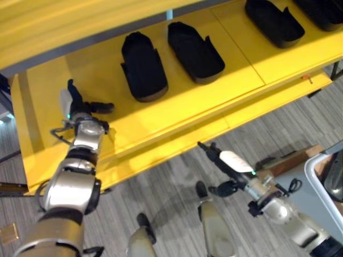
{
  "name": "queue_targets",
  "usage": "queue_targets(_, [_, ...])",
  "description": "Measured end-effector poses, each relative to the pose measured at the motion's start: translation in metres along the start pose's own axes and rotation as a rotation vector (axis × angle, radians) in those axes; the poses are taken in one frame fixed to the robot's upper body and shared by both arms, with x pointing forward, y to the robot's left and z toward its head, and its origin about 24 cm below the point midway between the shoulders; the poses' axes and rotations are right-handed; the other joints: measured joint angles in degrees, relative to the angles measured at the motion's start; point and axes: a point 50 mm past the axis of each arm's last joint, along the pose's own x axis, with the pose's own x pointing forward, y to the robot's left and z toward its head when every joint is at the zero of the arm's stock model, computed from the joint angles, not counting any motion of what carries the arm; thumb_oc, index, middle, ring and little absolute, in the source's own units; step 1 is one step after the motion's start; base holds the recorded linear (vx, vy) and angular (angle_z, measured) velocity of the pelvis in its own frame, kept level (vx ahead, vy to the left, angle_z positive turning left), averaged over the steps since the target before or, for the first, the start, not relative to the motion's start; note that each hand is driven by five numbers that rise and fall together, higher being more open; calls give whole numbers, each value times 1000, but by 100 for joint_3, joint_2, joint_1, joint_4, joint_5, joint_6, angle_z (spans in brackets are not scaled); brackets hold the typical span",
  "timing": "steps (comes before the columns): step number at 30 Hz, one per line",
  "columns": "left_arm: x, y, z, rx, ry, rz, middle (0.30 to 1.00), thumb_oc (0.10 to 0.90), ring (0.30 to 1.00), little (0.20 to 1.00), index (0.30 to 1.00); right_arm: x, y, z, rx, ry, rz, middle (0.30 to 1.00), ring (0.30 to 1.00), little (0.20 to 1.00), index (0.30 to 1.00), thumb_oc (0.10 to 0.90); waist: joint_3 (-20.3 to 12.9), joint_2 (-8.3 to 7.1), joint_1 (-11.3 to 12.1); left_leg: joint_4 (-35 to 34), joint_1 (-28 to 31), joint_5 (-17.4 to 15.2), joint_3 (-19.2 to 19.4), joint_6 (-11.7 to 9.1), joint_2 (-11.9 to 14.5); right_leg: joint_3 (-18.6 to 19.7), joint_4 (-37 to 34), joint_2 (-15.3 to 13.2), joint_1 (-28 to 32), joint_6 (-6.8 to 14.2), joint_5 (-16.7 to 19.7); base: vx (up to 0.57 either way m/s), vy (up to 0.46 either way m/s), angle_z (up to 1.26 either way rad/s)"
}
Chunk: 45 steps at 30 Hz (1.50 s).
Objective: Move parts from the plastic box to the shelf.
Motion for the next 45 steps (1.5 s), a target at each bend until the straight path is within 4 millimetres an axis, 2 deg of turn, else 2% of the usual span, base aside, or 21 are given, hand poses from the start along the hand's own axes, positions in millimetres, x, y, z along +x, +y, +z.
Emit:
queue_targets(3, [-6, -3, 3, -60, -59, -19, 1000, 900, 1000, 1000, 1000, 1, -14, 4, -19, -18, -53, 1000, 1000, 1000, 1000, 900, 147, -24, 76, 5, 39, -1, -13, 1, -2, -8, 6, -3, 55, -2, 0, 1, 2, 1])
queue_targets(5, [-25, -7, -3, -102, -138, -66, 1000, 900, 1000, 1000, 1000, -1, -30, 10, -39, -42, -122, 1000, 1000, 1000, 1000, 900, 228, -57, 157, 4, 29, 1, -62, -1, -6, -49, -8, -19, 94, -36, 24, -2, 16, 10])
queue_targets(9, [-54, -4, -20, -158, -223, -113, 1000, 900, 1000, 1000, 1000, -5, -49, 12, -64, -50, -213, 1000, 1000, 1000, 1000, 900, 284, -137, 309, 12, 46, 23, -170, -36, -5, -181, -25, -35, 194, -27, 24, 6, 16, 14])
queue_targets(11, [-62, 1, -25, -188, -230, -115, 1000, 900, 1000, 1000, 1000, -6, -55, 12, -74, -52, -237, 1000, 1000, 1000, 1000, 900, 290, -150, 386, 19, 47, -4, -191, 0, -10, -205, -31, -51, 220, -32, 9, 13, 27, 9])
queue_targets(14, [-76, 16, -45, -215, -208, -91, 1000, 900, 1000, 1000, 1000, -6, -65, 14, -91, -59, -275, 1000, 1000, 1000, 1000, 900, 304, -183, 484, 18, 45, -5, -301, 7, -10, -299, -49, -62, 307, -31, -10, 9, 22, 12])
queue_targets(16, [-77, 21, -47, -219, -201, -79, 1000, 900, 1000, 1000, 1000, -4, -68, 19, -99, -83, -283, 1000, 1000, 1000, 1000, 900, 312, -206, 611, 18, 45, -11, -309, 12, -9, -309, -79, -71, 340, -54, -32, 3, 13, 6])
queue_targets(19, [-91, 23, -51, -250, -214, -95, 1000, 900, 1000, 1000, 1000, 3, -81, 31, -97, -148, -321, 1000, 1000, 1000, 1000, 900, 324, -282, 639, 33, 45, -12, -338, 17, -6, -333, -204, -73, 426, -61, 29, 8, 4, 4])
queue_targets(21, [-95, 21, -52, -259, -212, -114, 1000, 900, 1000, 1000, 1000, 9, -88, 38, -102, -185, -345, 1000, 1000, 1000, 1000, 900, 323, -302, 763, 61, 38, -24, -362, 22, -4, -351, -224, -79, 455, -60, 31, 10, 1, 6])
queue_targets(30, [-103, 22, -48, -269, -244, -152, 1000, 900, 1000, 1000, 1000, 28, -108, 58, -110, -273, -414, 1000, 1000, 1000, 1000, 900, 320, -330, 929, 117, -71, -40, -497, 36, -8, -498, -229, -101, 478, -18, 57, 10, 0, 7])
queue_targets(31, [-105, 22, -50, -265, -244, -165, 1000, 900, 1000, 1000, 1000, 36, -110, 58, -120, -272, -406, 1000, 1000, 1000, 1000, 900, 319, -335, 940, 119, -77, -41, -524, 36, -15, -509, -228, -106, 493, -17, 57, 14, -6, 9])
queue_targets(36, [-108, 23, -48, -271, -258, -177, 1000, 900, 1000, 1000, 1000, 46, -116, 54, -145, -227, -420, 1000, 1000, 1000, 1000, 900, 318, -336, 1086, 126, -128, -33, -605, 35, -23, -576, -215, -116, 503, -23, 42, 17, -1, 8])
queue_targets(45, [-113, 26, -51, -273, -266, -193, 1000, 900, 1000, 1000, 1000, 59, -132, 35, -181, -105, -438, 1000, 1000, 1000, 1000, 900, 321, -340, 1172, 118, -211, 0, -683, 64, -119, -664, -206, -227, 506, 3, 0, 10, 5, 8])
